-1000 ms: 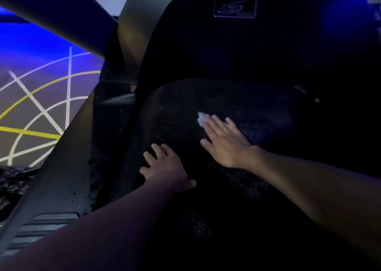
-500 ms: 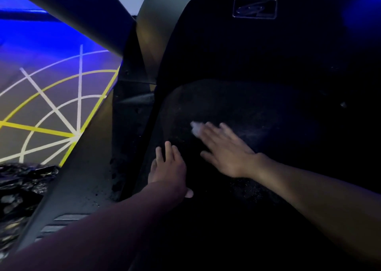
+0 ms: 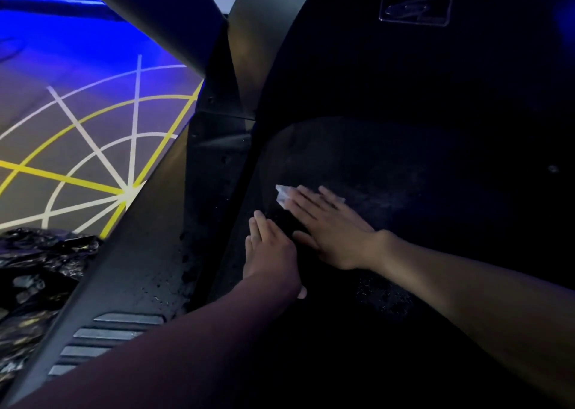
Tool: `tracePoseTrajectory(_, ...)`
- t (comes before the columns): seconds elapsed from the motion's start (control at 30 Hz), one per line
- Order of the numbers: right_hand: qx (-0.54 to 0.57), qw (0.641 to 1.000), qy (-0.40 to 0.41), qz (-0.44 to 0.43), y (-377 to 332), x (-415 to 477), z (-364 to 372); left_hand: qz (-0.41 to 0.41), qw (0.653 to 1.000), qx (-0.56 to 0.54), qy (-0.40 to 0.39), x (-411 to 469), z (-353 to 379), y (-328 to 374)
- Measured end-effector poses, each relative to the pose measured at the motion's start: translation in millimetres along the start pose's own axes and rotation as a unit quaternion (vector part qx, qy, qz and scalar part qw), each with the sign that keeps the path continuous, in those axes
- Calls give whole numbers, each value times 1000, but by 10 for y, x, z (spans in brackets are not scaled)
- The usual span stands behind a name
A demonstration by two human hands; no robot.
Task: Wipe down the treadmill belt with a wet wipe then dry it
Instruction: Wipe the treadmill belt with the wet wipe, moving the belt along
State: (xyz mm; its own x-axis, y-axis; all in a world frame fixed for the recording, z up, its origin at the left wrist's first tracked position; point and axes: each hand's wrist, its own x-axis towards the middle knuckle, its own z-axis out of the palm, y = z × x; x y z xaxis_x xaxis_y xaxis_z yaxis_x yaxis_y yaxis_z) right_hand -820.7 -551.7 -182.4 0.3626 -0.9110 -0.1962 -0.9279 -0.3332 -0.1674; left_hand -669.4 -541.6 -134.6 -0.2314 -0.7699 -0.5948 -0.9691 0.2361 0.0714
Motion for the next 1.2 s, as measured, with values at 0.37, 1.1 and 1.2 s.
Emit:
tracePoseTrajectory(0.37,81,989,28,122,-45,458,-137,-48,996,-61,34,-54,86,9)
tracePoseTrajectory(1.1,-22,995,-18,-99,-284,-14,23,-21,991,-127,48,-96,95,-88)
tracePoseTrajectory(1.2,4,998,-5,65,-165,32,-65,-31,993,-104,43,-91,90,-79)
